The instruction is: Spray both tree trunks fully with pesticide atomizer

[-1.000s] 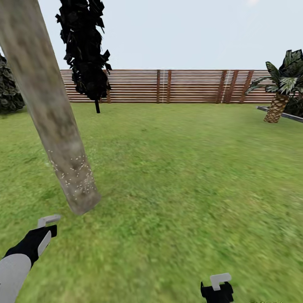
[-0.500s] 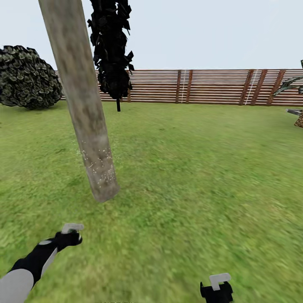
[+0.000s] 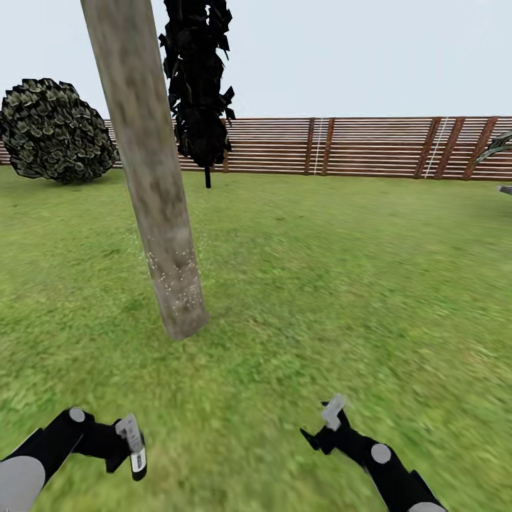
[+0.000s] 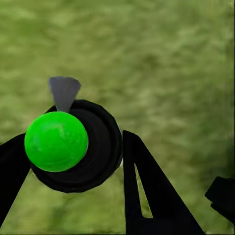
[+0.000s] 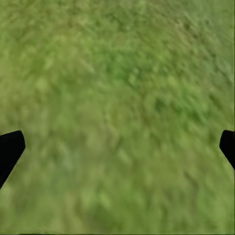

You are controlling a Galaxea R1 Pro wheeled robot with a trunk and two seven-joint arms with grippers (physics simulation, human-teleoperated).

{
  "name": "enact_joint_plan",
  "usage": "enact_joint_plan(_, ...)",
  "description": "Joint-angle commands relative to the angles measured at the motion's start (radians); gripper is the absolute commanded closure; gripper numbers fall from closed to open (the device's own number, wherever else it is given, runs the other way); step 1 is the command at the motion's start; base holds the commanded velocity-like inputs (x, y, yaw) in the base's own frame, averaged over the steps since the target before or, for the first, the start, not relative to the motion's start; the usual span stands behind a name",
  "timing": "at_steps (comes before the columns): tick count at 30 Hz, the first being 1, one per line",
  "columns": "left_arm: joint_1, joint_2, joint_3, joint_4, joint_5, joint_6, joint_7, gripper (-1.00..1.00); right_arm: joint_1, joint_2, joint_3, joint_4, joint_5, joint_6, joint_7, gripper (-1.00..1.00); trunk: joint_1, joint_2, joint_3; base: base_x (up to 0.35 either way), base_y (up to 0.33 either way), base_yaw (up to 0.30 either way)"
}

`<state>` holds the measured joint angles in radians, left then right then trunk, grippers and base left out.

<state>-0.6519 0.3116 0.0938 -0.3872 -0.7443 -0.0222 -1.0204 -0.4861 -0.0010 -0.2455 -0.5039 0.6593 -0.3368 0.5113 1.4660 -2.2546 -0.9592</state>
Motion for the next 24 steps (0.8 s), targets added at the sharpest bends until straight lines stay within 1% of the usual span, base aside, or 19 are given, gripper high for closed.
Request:
enact_joint_plan(1,-0.003,-0.004,0.009,-0.007,-0.030,-0.001,-0.032,1.00,-0.009,0.001,0.014,-0.009,0.011,0.000,0.076,-1.00,0.000,0.000,-0.001,0.000,0.000,0.000)
enact_joint_plan(2,-0.005,-0.007,0.009,-0.014,-0.044,-0.001,-0.046,1.00,-0.013,0.001,0.045,-0.014,0.012,0.002,0.113,-1.00,0.000,0.000,-0.001,0.000,0.000,0.000)
enact_joint_plan(4,-0.003,-0.018,0.000,-0.014,-0.038,-0.005,-0.042,1.00,-0.022,0.013,0.056,-0.025,0.018,0.013,0.123,-1.00,0.000,0.000,-0.001,0.000,0.000,0.000)
enact_joint_plan(5,-0.003,-0.024,0.006,-0.012,-0.038,-0.006,-0.042,1.00,-0.022,0.018,0.059,-0.027,0.018,0.011,0.129,-1.00,0.000,0.000,-0.001,0.000,0.000,0.000)
enact_joint_plan(7,-0.005,-0.036,0.017,-0.015,-0.037,-0.012,-0.047,1.00,-0.022,0.030,0.047,-0.017,0.019,0.004,0.118,-1.00,0.000,0.000,-0.001,0.000,0.000,0.000)
enact_joint_plan(9,-0.008,-0.047,0.020,-0.026,-0.047,-0.015,-0.051,1.00,-0.022,0.040,0.059,-0.016,0.020,0.002,0.107,-1.00,0.000,0.000,-0.001,0.000,0.000,0.000)
enact_joint_plan(12,-0.020,-0.064,0.005,-0.044,-0.061,-0.006,-0.051,1.00,-0.025,0.042,0.076,-0.017,0.020,0.003,0.101,-1.00,0.000,0.000,-0.001,0.000,0.000,0.000)
enact_joint_plan(15,-0.023,-0.081,-0.011,-0.056,-0.076,-0.004,-0.052,1.00,-0.027,0.042,0.093,-0.019,0.020,0.004,0.118,-1.00,0.000,0.000,-0.001,0.000,0.000,0.000)
enact_joint_plan(22,-0.025,-0.121,-0.050,-0.060,-0.113,-0.005,-0.058,1.00,-0.040,0.044,0.132,-0.059,0.013,0.007,0.157,-1.00,0.000,0.000,-0.001,0.000,0.000,0.000)
enact_joint_plan(23,-0.025,-0.127,-0.051,-0.061,-0.118,-0.005,-0.058,1.00,-0.040,0.044,0.137,-0.065,0.012,0.007,0.163,1.00,0.000,0.000,-0.001,0.000,0.000,0.000)
enact_joint_plan(24,-0.026,-0.302,-0.051,-0.061,-0.274,-0.005,-0.058,1.00,-0.040,0.045,0.325,-0.106,0.012,0.007,0.418,1.00,0.000,0.000,-0.001,0.000,0.000,0.000)
